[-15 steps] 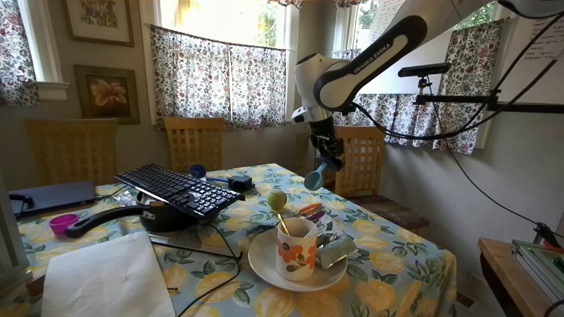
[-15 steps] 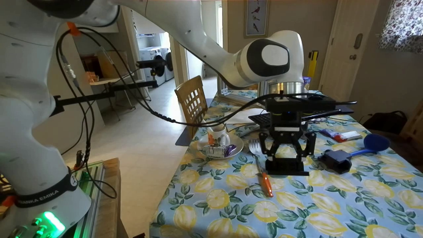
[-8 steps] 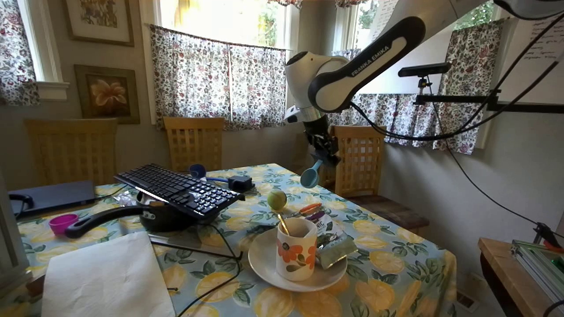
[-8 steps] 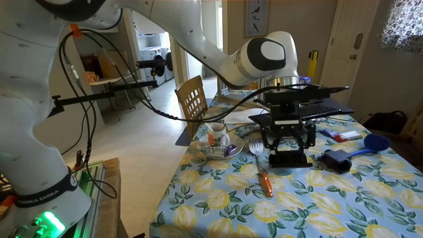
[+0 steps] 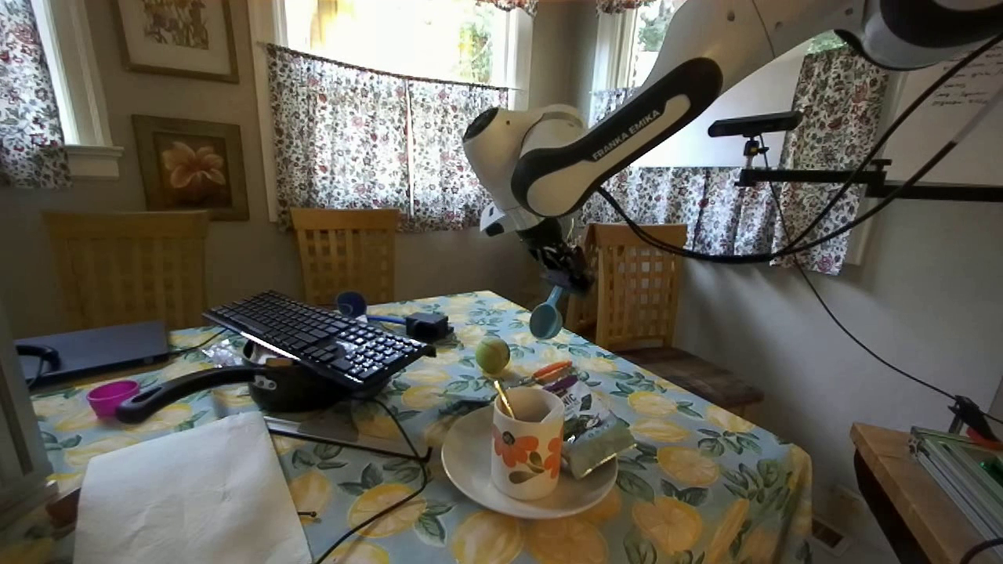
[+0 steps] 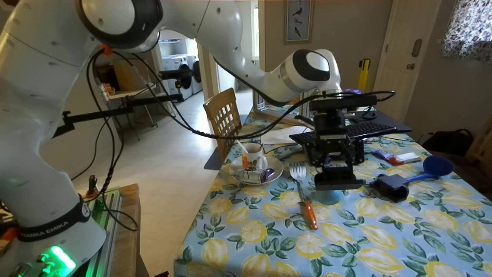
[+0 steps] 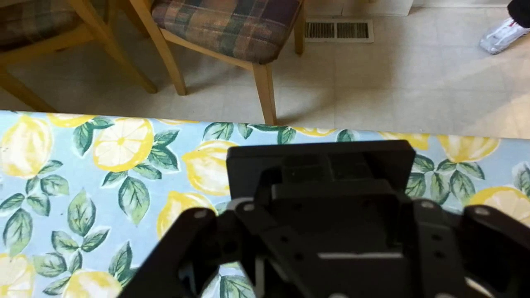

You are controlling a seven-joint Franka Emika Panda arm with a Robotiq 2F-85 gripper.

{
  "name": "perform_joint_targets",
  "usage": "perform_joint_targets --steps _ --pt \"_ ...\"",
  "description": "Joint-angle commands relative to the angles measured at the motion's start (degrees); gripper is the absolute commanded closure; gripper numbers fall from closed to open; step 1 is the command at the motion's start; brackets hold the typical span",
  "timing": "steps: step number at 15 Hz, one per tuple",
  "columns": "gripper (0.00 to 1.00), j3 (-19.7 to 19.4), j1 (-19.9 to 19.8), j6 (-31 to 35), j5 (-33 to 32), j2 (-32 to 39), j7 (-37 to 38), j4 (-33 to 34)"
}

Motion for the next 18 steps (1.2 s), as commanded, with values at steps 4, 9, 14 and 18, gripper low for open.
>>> perform_joint_targets --steps 4,9,14,18 --pt "0.66 -0.83 2.21 -6.10 -3.60 9.68 1.60 12.98" --pt "0.66 -0.61 3.73 -12.54 -5.60 13.61 0.83 18.29" --pt "0.41 0.70 3.17 -12.65 -4.81 13.03 1.09 17.20" --pt "0.66 -0.19 3.94 -15.18 -5.69 13.77 1.86 17.39"
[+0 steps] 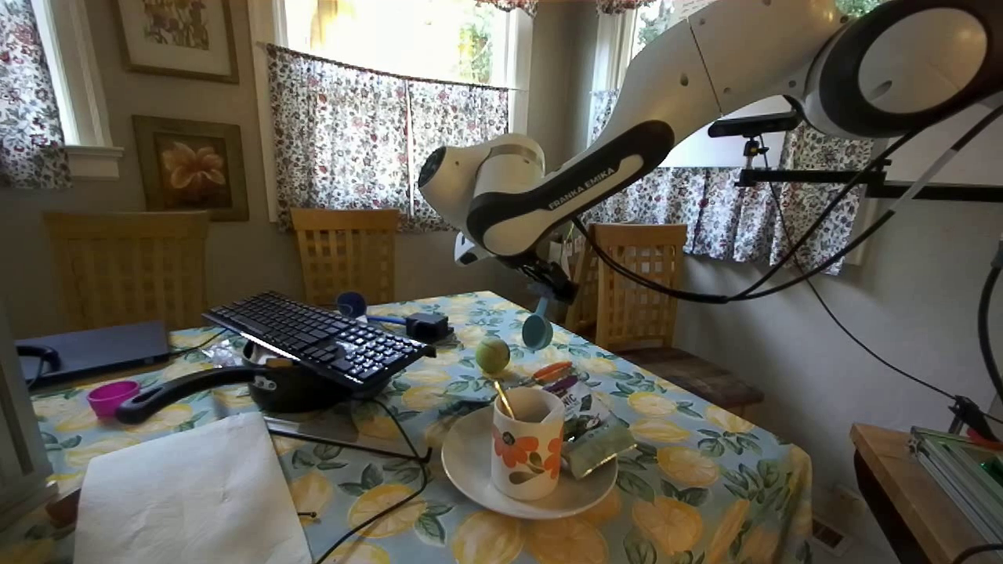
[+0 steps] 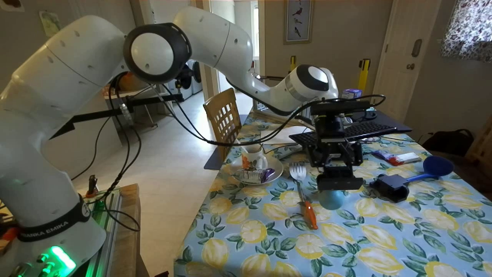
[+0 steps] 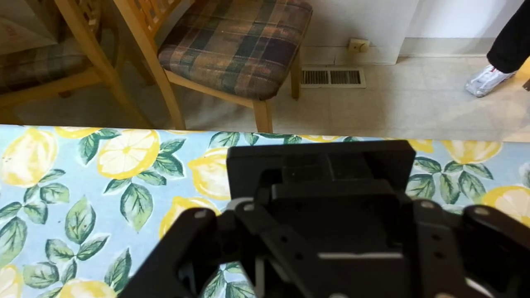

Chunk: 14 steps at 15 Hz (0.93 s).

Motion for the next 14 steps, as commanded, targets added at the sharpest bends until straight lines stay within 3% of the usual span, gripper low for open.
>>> perform_joint_targets --steps 1,11,12,14 --pt "0.66 0.06 0.44 -3.37 -1.32 1.08 0.93 0.96" --pt "0.66 -0.11 1.19 -10.90 -0.40 7.12 10.09 9.93" --pt "0.41 0.83 0.63 -8.64 -0.58 4.18 8.82 5.29" --pt "0.41 0.72 0.70 -9.13 -0.51 5.29 9.69 6.75"
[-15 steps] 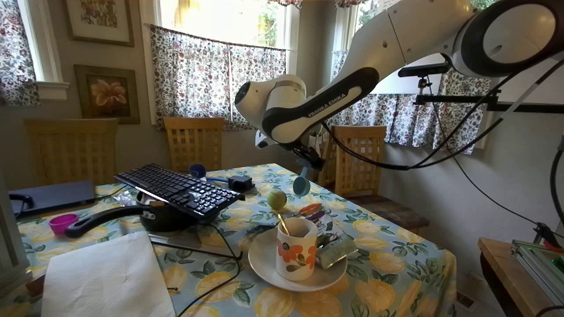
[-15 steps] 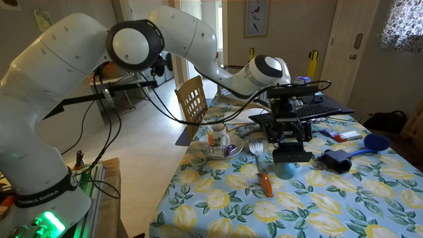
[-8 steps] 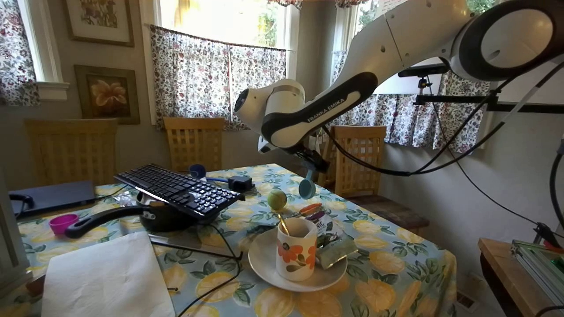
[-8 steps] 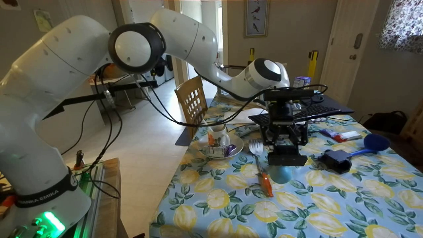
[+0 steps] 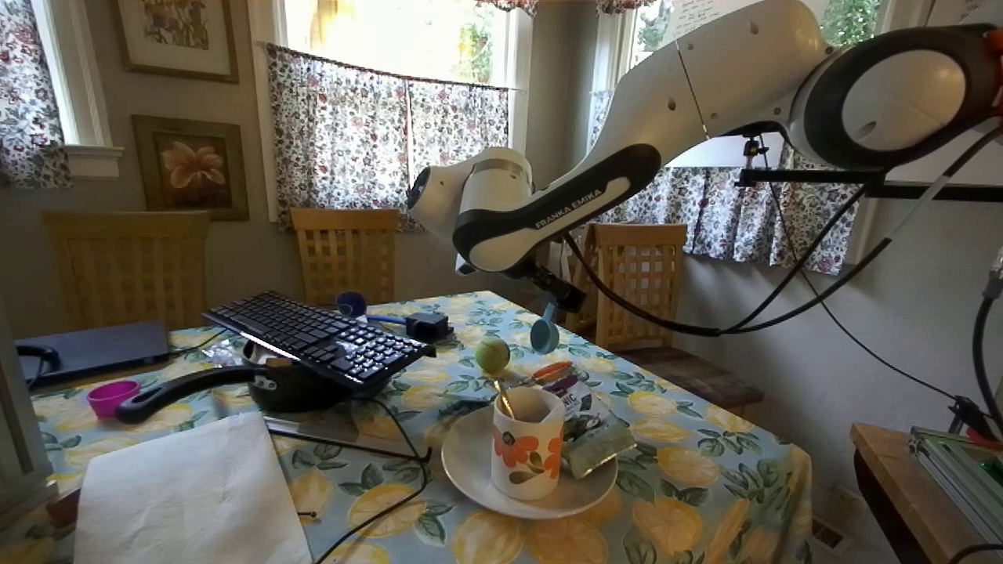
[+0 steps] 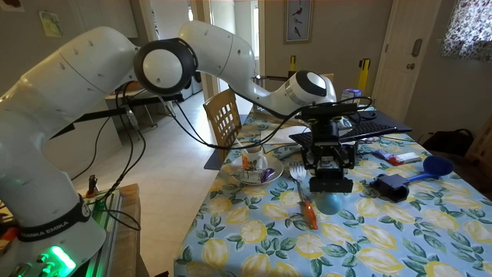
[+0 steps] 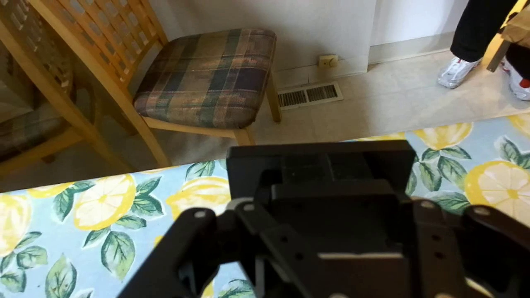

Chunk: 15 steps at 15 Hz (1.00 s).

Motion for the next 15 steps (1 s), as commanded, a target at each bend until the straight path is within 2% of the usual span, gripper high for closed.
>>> perform_joint_targets --steps 1,2,15 --pt "0.41 0.69 -0.36 -0.47 -0.49 0.44 0.16 0.76" --pt "0.66 0.66 -0.34 -0.51 -0.47 0.68 0.22 1.10" --pt "0.66 1.45 0.34 -1.13 1.63 9.62 -1.58 15.84"
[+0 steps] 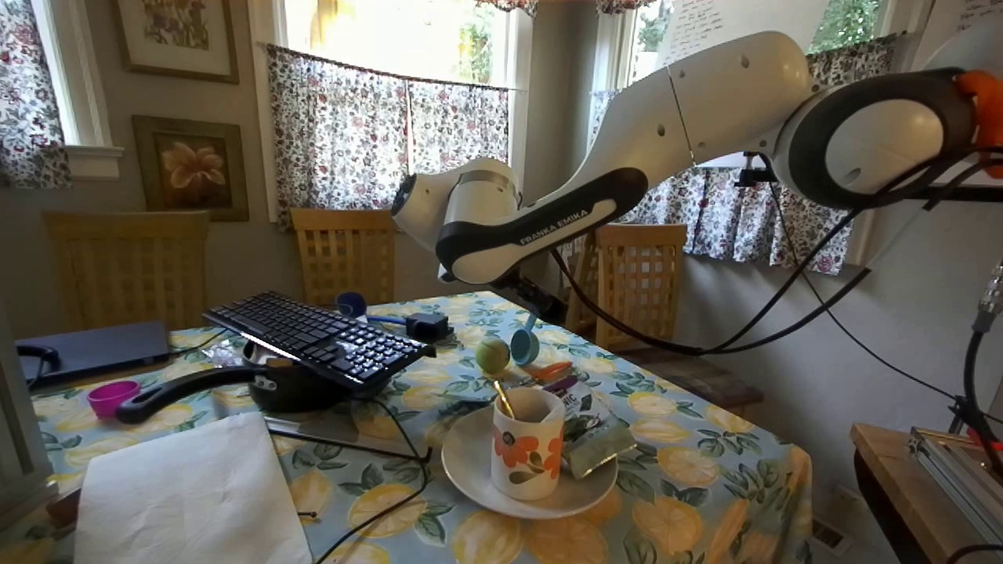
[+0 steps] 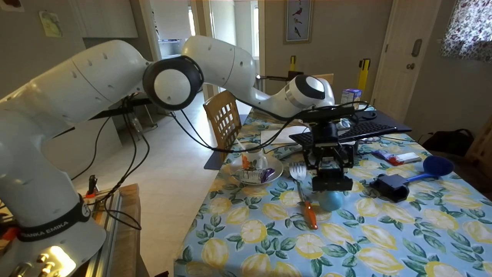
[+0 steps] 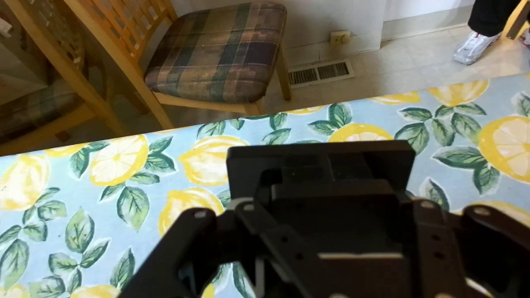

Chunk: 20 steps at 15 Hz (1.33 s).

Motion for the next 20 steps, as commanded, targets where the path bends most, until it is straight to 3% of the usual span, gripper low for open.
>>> perform_joint_targets --steps 1,11,20 --pt "0.66 0.73 -0.15 -0.58 2.09 3.75 -2.41 7.37" --pt "0.66 1.56 -0.12 0.02 9.84 6.92 -7.48 14.51" --pt "0.66 6.15 0.53 4.57 8.99 7.34 -12.10 16.38"
